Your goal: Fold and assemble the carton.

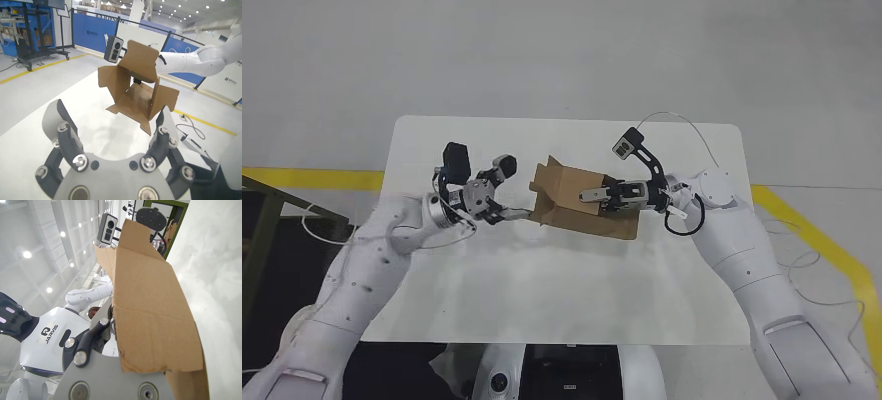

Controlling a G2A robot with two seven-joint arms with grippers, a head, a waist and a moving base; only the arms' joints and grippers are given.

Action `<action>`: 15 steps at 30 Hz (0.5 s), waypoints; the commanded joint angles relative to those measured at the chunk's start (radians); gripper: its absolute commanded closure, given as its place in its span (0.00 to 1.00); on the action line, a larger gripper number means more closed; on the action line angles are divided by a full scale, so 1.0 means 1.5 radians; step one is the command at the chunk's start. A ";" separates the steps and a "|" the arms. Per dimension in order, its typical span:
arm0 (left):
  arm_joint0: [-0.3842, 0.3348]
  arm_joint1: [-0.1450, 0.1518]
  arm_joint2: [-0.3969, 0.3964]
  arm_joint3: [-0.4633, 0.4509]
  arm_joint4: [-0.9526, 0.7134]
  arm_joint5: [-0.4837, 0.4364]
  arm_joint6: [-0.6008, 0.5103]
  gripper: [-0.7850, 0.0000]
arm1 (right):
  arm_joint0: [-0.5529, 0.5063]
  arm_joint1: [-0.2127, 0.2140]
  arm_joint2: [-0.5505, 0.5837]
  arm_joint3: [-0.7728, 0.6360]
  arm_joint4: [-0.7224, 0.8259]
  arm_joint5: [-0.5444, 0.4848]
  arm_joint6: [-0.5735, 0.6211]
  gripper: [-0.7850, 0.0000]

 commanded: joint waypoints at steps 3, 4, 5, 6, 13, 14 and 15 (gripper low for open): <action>-0.030 0.026 0.059 0.065 0.215 0.000 0.291 0.00 | 0.000 0.000 0.000 0.000 0.000 0.000 0.000 1.00; -0.039 0.031 0.074 0.085 0.248 0.000 0.351 0.00 | 0.000 0.000 0.000 0.000 0.000 0.000 0.000 1.00; -0.049 0.035 0.086 0.097 0.259 0.000 0.360 0.00 | 0.000 0.000 0.000 0.000 0.000 0.000 0.000 1.00; -0.057 0.038 0.095 0.105 0.251 0.000 0.360 0.00 | 0.000 0.000 0.000 0.000 0.000 0.000 0.000 1.00; -0.088 0.069 0.142 0.110 0.243 0.000 0.360 0.00 | 0.000 0.000 0.000 0.000 0.000 0.000 0.000 1.00; -0.092 0.074 0.143 0.107 0.263 0.000 0.360 0.00 | 0.000 0.000 0.000 0.000 0.000 0.000 0.000 1.00; -0.093 0.079 0.143 0.103 0.279 0.001 0.361 0.00 | 0.000 0.000 0.000 0.000 0.000 0.000 0.000 1.00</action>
